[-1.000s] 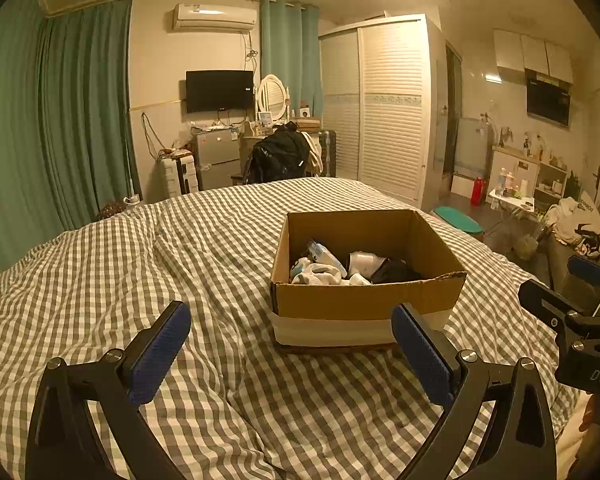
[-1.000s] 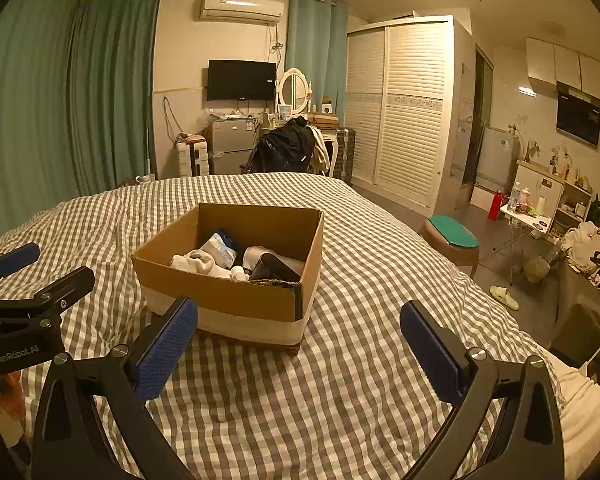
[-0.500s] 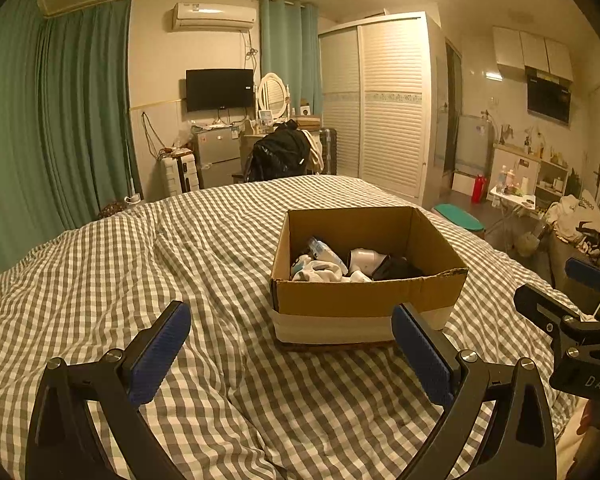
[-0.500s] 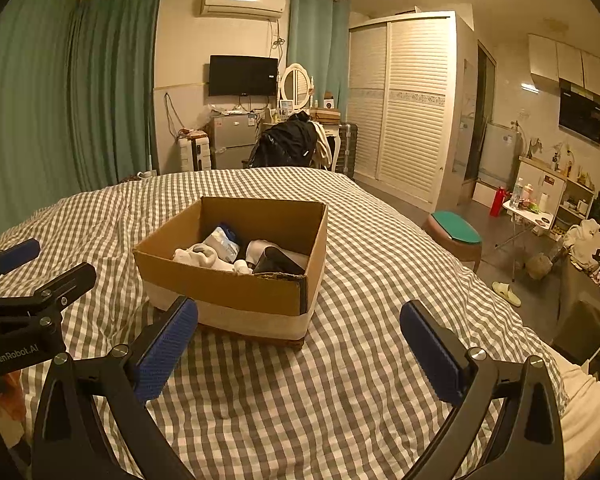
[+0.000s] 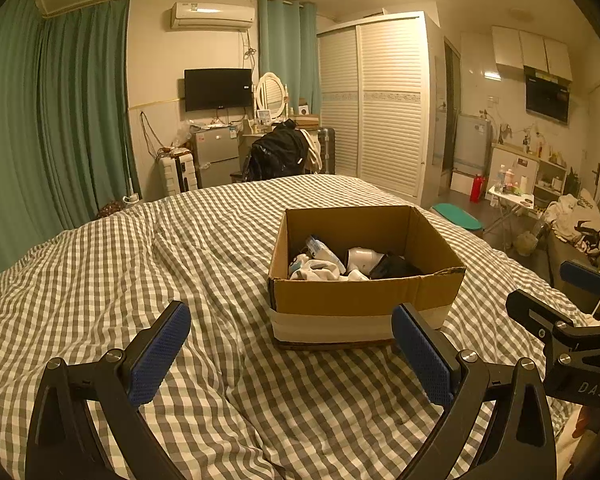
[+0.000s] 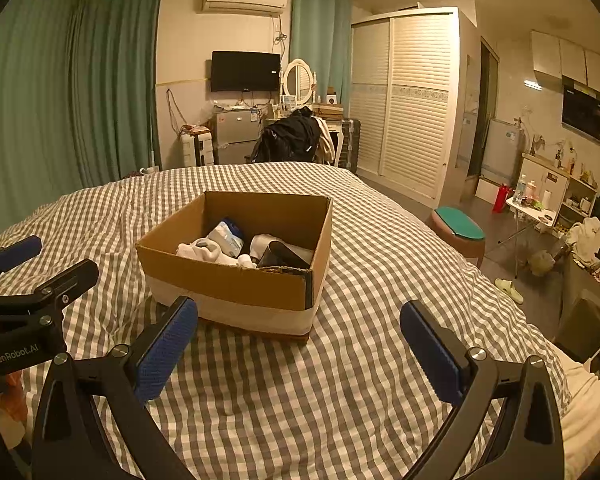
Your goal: Organize objects
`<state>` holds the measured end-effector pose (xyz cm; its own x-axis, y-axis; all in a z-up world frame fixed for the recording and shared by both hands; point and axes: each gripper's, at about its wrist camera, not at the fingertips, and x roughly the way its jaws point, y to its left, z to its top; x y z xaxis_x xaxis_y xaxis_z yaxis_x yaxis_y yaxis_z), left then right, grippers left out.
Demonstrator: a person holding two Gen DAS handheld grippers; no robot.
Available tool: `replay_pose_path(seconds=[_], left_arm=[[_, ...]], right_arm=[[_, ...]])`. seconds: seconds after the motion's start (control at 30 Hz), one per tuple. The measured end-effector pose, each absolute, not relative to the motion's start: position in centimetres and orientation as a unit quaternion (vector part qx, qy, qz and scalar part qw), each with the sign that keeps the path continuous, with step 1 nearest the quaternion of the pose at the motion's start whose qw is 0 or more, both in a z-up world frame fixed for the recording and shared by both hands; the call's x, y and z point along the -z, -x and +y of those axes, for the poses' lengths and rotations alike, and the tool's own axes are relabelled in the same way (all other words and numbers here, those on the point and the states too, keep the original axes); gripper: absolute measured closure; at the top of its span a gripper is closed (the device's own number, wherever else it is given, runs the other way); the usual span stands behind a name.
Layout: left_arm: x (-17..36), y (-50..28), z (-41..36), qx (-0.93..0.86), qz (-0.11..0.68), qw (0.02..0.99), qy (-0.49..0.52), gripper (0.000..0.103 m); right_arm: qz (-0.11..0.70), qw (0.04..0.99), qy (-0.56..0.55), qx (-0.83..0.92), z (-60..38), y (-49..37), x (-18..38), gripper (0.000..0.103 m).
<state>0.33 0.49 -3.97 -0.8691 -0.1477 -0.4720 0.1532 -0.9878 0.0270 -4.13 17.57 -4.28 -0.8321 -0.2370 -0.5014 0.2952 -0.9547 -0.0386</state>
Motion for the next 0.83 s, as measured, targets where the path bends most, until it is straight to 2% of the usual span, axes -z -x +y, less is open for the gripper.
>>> replay_pose_path(seconds=[0.83], left_arm=[[3.96, -0.40, 0.44, 0.966, 0.006, 0.074, -0.248, 0.000]], right_arm=[[0.059, 0.140, -0.258, 0.954, 17.42, 4.20, 4.43, 0.001]])
